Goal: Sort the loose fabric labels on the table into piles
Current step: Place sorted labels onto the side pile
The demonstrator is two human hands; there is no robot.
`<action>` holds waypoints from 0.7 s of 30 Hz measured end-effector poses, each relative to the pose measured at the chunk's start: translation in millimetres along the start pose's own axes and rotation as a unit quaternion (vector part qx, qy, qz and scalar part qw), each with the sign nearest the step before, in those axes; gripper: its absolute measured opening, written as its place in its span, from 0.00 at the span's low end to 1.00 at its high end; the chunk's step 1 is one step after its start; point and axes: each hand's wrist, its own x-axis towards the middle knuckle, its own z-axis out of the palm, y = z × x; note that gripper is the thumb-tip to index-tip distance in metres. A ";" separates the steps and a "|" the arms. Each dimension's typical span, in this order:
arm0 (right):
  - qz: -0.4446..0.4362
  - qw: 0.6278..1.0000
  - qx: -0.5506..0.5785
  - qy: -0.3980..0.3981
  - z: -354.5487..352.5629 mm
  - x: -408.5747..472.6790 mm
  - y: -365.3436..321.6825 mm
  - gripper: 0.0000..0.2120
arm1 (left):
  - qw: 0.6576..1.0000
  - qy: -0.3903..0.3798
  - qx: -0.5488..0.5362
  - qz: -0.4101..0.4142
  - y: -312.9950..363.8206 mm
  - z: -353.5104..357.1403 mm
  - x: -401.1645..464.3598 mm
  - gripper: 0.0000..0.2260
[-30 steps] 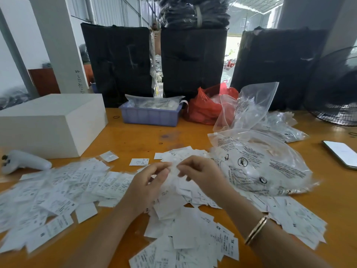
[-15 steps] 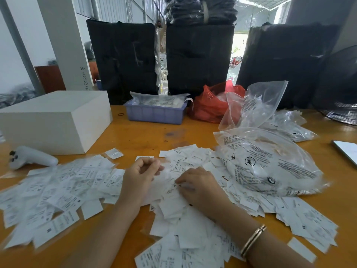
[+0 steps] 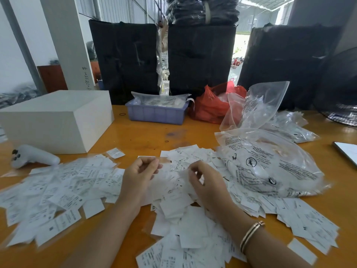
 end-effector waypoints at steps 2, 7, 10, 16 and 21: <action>0.089 0.989 0.115 0.040 -5.2 1.9 3.8 0.10 | 1.000 -0.011 -0.011 -0.004 2.1 0.8 -0.8 0.02; 0.154 0.947 0.277 0.049 -16.3 4.0 9.0 0.15 | 0.999 -0.046 0.000 -0.005 6.3 3.8 -4.1 0.02; 0.131 0.951 0.279 0.035 -14.1 5.0 5.2 0.21 | 0.998 -0.062 0.006 0.010 8.0 5.3 -6.0 0.03; 0.108 0.940 0.323 -0.028 -12.2 1.8 -0.6 0.11 | 0.981 -0.052 0.117 0.147 8.2 4.9 -8.1 0.07; 0.102 0.952 0.286 0.036 -11.4 5.7 2.6 0.06 | 0.925 -0.032 0.228 0.303 8.3 4.5 -9.0 0.04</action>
